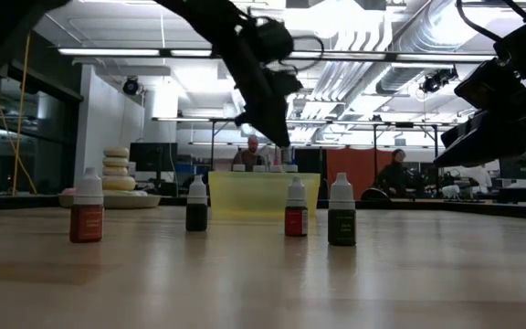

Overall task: Pick & Place food coloring
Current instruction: Put the bottom right small light green food coloring bottle into the yellow bin, then put the small black food coloring bottle into the yellow bin

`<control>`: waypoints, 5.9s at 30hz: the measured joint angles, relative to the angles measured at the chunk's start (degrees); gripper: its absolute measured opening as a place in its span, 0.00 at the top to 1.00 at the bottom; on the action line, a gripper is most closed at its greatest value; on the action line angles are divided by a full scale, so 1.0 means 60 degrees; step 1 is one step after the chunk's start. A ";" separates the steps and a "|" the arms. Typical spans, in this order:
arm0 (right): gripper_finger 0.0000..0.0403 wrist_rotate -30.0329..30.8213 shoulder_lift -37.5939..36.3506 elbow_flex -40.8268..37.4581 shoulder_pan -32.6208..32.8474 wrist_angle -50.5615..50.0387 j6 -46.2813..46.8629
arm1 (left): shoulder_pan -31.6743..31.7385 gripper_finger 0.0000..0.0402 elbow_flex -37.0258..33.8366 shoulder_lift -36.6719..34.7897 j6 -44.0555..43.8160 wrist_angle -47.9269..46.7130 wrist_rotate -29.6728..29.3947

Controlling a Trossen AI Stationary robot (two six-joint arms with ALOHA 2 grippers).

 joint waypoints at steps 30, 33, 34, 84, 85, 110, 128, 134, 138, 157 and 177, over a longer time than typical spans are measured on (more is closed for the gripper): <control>1.00 0.0000 0.0000 0.0001 -0.0003 0.0023 0.0000 | 0.0413 0.91 0.1983 0.2175 -0.2039 -0.0751 -0.1257; 1.00 0.0000 0.0000 -0.0001 0.0001 0.0025 0.0000 | 0.0413 0.91 0.1983 0.2175 -0.2202 -0.0747 -0.1271; 1.00 0.0001 0.0000 0.0001 0.0000 0.0023 0.0000 | 0.0413 0.91 0.1983 0.2175 -0.2202 -0.0748 -0.1313; 1.00 0.0004 -0.0004 0.0001 0.0001 0.0023 0.0000 | 0.0216 0.69 0.1578 0.2525 -0.2226 -0.0175 -0.1173; 1.00 0.0003 -0.0004 -0.0002 -0.0002 0.0025 0.0000 | 0.0216 0.69 0.1647 0.2525 -0.2147 -0.0226 -0.1173; 1.00 0.0000 -0.0004 0.0000 0.0000 0.0025 0.0000 | -0.0807 0.69 0.5762 0.1774 -0.0428 -0.3480 -0.2662; 1.00 0.0000 0.0000 0.0001 -0.0003 0.0018 0.0000 | -0.2970 0.69 0.5713 -0.0136 -0.0194 -0.5926 -0.2685; 1.00 0.0000 -0.0003 0.0001 -0.0003 0.0025 0.0000 | -0.3675 0.69 0.5713 -0.0134 -0.0368 -0.6178 -0.2550; 1.00 0.0004 -0.0003 0.0000 -0.0003 0.0022 0.0000 | -0.4136 0.69 0.5608 -0.0136 -0.0626 -0.6178 -0.2062; 1.00 0.0000 -0.0001 0.0001 -0.0002 0.0025 0.0000 | -0.5799 0.69 0.2756 -0.0127 -0.0202 -0.4330 -0.0386; 1.00 0.0003 -0.0001 -0.0003 0.0000 0.0025 0.0000 | -0.6250 0.69 -0.0603 0.0001 0.4437 0.0460 0.1321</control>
